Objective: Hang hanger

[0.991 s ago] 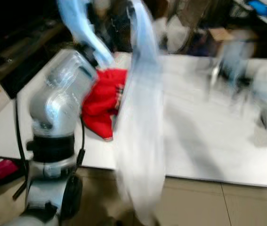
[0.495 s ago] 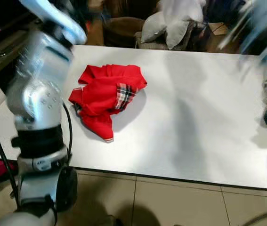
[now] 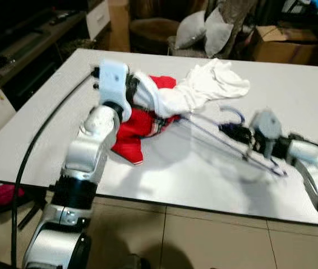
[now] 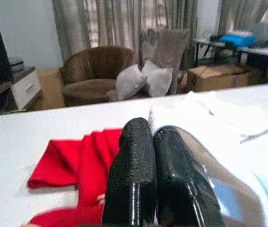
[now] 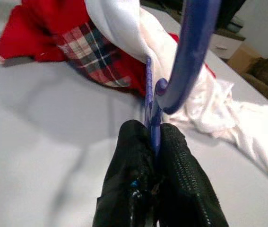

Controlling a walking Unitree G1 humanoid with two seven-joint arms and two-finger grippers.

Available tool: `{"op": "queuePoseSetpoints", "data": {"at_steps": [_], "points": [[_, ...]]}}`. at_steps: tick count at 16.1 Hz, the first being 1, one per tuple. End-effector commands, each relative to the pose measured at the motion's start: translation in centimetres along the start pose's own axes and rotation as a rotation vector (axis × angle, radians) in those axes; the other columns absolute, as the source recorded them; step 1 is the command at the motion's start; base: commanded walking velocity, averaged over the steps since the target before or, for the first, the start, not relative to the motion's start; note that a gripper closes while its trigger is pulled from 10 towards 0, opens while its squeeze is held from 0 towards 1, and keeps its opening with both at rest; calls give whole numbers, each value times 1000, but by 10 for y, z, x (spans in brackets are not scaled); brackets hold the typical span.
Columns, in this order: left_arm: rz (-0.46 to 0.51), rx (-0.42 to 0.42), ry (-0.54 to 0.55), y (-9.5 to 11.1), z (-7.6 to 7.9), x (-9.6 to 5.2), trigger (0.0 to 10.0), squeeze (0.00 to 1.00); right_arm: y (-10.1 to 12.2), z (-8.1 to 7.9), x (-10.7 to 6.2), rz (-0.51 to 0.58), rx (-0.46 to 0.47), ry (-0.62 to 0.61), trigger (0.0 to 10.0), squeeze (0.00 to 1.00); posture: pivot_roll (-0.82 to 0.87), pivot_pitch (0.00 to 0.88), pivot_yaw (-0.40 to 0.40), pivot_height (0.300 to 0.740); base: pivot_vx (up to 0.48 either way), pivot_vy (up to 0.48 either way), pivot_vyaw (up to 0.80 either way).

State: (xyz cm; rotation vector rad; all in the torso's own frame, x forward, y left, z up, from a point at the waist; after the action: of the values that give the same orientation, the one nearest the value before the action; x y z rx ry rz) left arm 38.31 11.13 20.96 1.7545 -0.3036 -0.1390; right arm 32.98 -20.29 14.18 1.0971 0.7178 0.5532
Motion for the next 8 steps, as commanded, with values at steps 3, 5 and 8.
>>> {"op": "queuePoseSetpoints", "data": {"at_steps": [3, 5, 8], "points": [[21, 113, -84, 5, 1, -2, 10000, 0, 9, -17, -28, -11, -9, 72, 10000, 0, -124, 0, 87, 740, 0, 0, 0], [6, 156, -126, 3, 1, -5, 10000, 0, 9, -22, -37, -31, -12, 91, 10000, 0, -131, 0, 92, 740, 0, 0, 0], [-170, 346, -263, -21, -21, -30, 10000, 1000, 18, -35, -73, -113, 9, 119, 10000, 0, -143, 0, 102, 740, 0, 0, 0]]}}
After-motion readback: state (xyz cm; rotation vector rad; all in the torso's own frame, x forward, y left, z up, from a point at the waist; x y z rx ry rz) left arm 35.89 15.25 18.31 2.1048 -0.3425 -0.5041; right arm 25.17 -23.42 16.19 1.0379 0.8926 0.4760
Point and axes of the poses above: a point about 5 cm out from each wrist's last joint towards the gripper, its own x axis pointing out of the wrist towards the gripper, its own y axis along the axis of the wrist's last joint, z = x × y, the point moved 3 cm from there along x, pointing out of the wrist towards the gripper, and after that the axes turned 6 degrees about x, right-handed, at the moved point
